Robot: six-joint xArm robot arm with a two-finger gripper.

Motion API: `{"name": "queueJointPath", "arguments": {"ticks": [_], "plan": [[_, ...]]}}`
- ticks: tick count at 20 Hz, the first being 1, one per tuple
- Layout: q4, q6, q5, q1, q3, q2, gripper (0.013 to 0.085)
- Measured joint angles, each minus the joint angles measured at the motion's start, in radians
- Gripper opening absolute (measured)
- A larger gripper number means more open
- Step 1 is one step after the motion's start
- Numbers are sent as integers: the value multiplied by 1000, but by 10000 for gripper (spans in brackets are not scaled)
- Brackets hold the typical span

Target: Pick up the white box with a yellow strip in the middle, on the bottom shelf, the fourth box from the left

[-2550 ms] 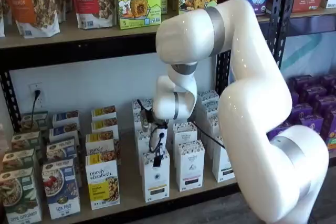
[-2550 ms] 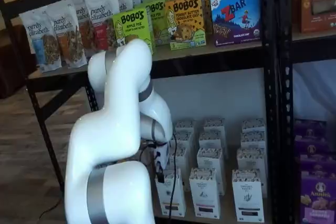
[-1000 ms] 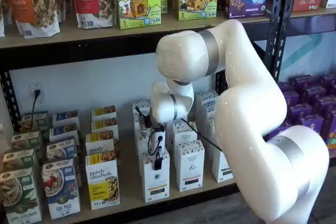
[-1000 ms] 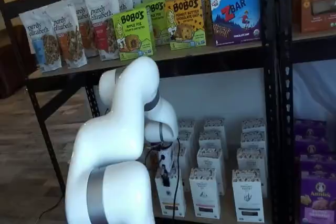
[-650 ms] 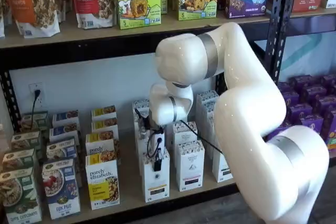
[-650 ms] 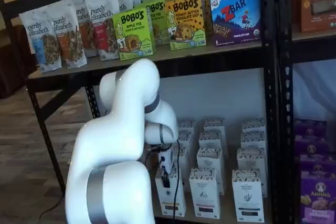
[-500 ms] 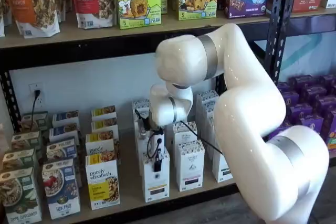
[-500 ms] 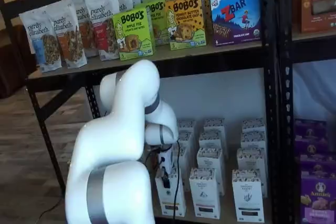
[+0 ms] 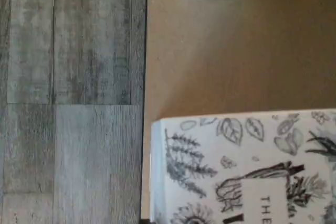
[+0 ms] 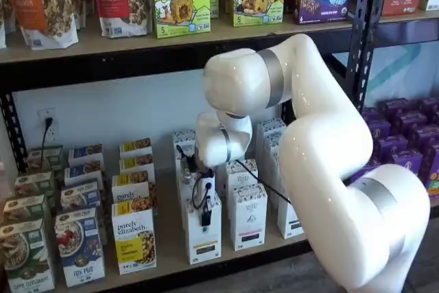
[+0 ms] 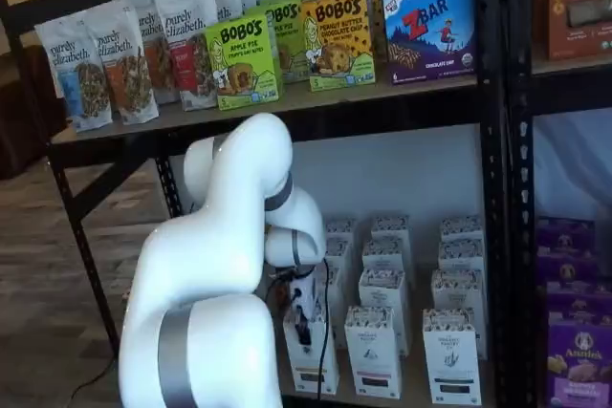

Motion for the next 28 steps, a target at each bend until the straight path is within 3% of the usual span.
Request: {"name": "queueJointPath", "arguments": {"ticks": [5,28], "plan": [[-4,3,-5,0,7,-5,690],[-54,39,21,-9,71,-68,690]]}}
